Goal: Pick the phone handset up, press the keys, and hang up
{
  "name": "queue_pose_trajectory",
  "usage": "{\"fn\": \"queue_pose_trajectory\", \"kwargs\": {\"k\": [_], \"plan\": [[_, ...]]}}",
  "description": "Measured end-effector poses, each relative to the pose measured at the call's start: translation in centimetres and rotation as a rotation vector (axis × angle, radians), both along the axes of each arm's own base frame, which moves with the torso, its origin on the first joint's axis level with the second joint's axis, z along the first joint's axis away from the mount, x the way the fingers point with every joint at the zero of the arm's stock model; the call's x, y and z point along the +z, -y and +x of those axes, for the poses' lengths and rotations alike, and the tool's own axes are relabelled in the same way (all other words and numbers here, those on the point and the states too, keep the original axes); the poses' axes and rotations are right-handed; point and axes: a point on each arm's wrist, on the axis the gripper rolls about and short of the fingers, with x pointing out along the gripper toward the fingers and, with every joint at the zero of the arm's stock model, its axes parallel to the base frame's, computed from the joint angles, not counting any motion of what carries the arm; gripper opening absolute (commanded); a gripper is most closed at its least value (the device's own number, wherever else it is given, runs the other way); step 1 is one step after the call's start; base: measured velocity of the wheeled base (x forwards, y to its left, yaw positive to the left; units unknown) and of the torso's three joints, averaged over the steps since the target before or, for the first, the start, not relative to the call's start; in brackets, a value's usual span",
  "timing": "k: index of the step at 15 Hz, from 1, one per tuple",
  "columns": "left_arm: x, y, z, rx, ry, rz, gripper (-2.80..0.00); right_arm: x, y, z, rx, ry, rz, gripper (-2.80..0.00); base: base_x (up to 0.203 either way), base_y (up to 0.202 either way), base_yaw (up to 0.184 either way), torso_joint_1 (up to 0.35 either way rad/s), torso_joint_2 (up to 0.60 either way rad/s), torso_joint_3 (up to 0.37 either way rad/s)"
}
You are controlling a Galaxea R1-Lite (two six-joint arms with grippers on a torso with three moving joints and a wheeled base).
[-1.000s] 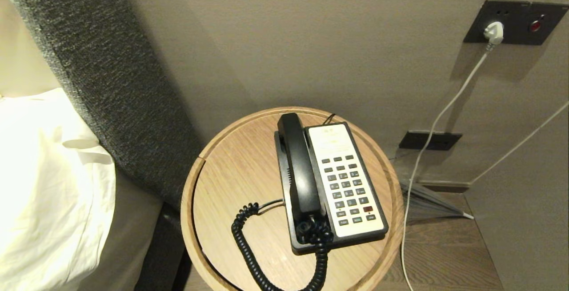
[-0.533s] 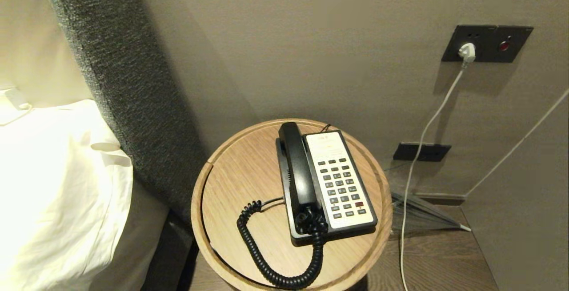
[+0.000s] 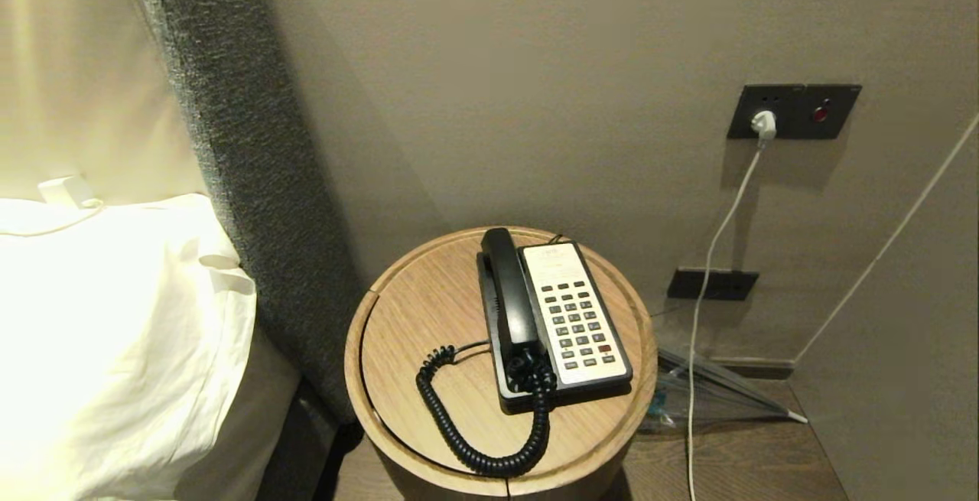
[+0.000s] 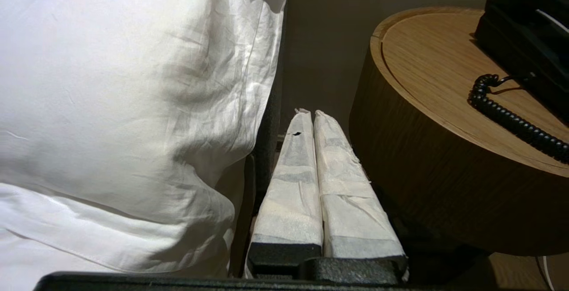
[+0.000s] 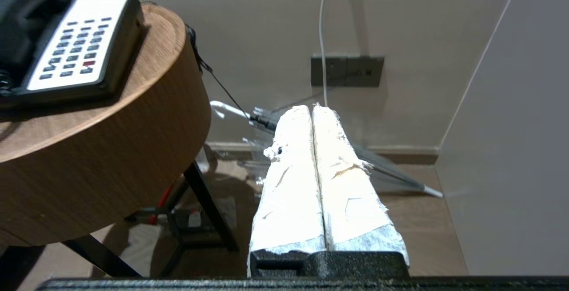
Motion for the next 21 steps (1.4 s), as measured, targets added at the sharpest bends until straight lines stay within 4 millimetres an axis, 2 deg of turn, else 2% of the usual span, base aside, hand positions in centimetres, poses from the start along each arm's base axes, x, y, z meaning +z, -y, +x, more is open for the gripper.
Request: {"fn": "queue_pose_trajectory", "kwargs": {"k": [7, 21], "plan": [[0.01, 0.00, 0.00, 0.000, 0.001, 0.000, -2.80, -0.01, 0.00, 0.00, 0.001, -0.001, -0.001, -2.80, 0.000, 0.000, 0.000, 0.002, 0.00, 0.183], [0.07, 0.00, 0.00, 0.000, 0.006, 0.012, -2.80, 0.00, 0.00, 0.01, 0.000, -0.001, -0.001, -2.80, 0.000, 0.000, 0.000, 0.000, 0.00, 0.006]]}}
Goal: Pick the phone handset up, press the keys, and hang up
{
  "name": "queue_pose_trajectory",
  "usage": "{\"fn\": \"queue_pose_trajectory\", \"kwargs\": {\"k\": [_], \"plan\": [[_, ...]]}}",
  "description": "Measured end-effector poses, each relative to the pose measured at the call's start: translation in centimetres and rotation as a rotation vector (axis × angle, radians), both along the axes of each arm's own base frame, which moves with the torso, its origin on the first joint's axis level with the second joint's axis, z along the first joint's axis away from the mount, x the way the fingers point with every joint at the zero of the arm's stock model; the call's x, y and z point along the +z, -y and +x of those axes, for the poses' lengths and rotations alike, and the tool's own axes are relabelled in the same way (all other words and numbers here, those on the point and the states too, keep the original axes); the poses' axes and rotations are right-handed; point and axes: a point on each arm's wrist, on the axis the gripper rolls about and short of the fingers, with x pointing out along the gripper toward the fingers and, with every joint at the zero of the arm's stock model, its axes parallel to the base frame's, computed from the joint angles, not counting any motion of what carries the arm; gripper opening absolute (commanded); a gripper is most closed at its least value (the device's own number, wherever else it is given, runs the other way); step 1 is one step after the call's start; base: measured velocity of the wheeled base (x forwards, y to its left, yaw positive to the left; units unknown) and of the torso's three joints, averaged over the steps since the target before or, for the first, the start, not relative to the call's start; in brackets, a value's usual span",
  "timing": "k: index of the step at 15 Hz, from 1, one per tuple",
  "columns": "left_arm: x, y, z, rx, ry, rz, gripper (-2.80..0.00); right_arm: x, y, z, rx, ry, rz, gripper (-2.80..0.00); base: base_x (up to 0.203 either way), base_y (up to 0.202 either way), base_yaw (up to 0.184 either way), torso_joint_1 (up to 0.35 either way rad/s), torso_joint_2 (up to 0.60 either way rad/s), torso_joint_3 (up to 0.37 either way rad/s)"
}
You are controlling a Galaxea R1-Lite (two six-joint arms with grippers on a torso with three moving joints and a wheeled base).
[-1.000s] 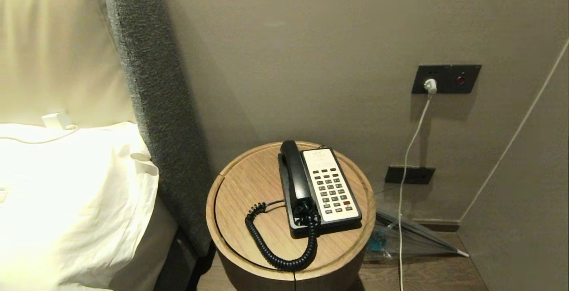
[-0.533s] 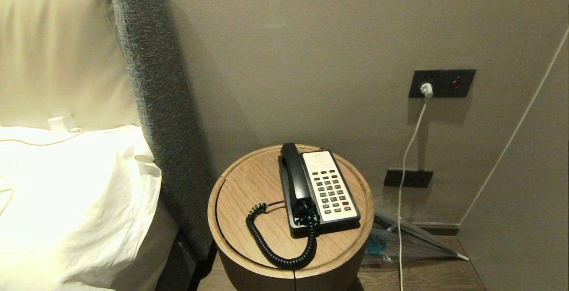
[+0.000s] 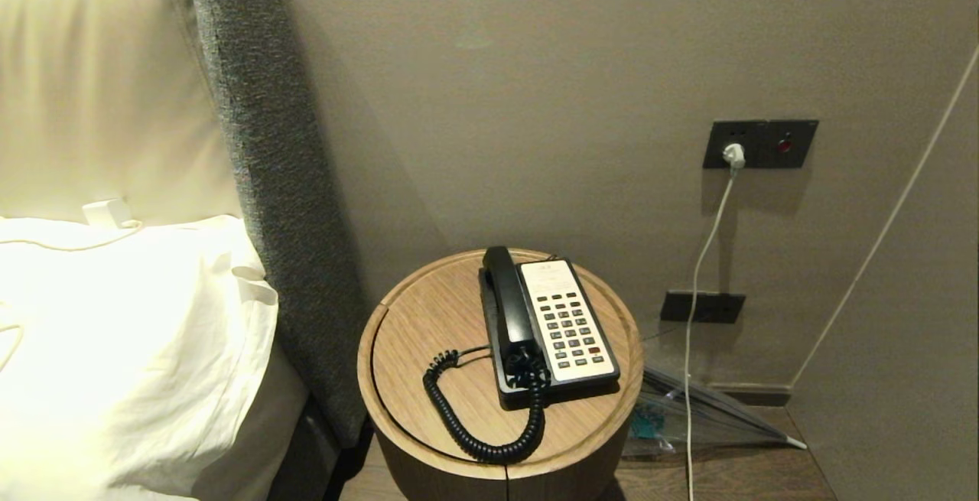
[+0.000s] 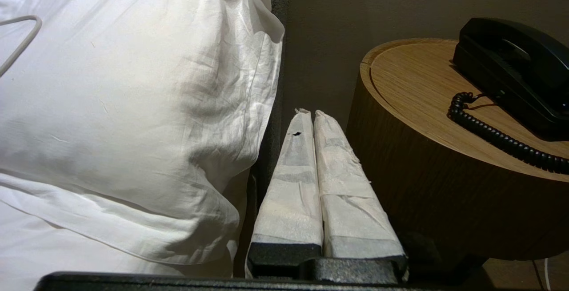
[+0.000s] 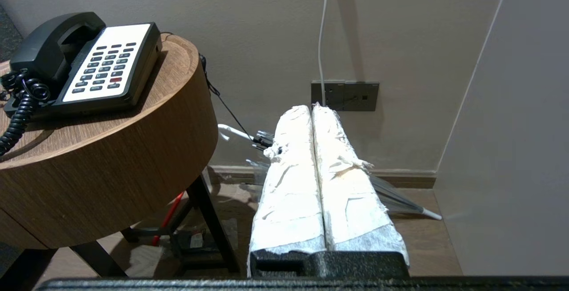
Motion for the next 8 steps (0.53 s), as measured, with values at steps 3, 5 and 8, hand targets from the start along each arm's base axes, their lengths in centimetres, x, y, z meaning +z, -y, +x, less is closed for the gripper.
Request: {"fn": "queue_pose_trajectory", "kwargs": {"k": [3, 5, 8], "plan": [[0.00, 0.00, 0.00, 0.000, 0.000, 0.000, -2.80, 0.02, 0.00, 0.00, 0.000, 0.001, -0.001, -2.80, 0.000, 0.000, 0.000, 0.000, 0.00, 0.000], [0.00, 0.00, 0.00, 0.000, 0.000, 0.000, -2.80, 0.00, 0.00, 0.00, -0.001, -0.001, 0.000, -2.80, 0.000, 0.000, 0.000, 0.000, 0.00, 0.000], [0.00, 0.00, 0.00, 0.000, 0.000, 0.000, -2.80, 0.01, 0.00, 0.00, 0.000, 0.001, 0.000, -2.80, 0.000, 0.000, 0.000, 0.000, 0.00, 0.000]]}}
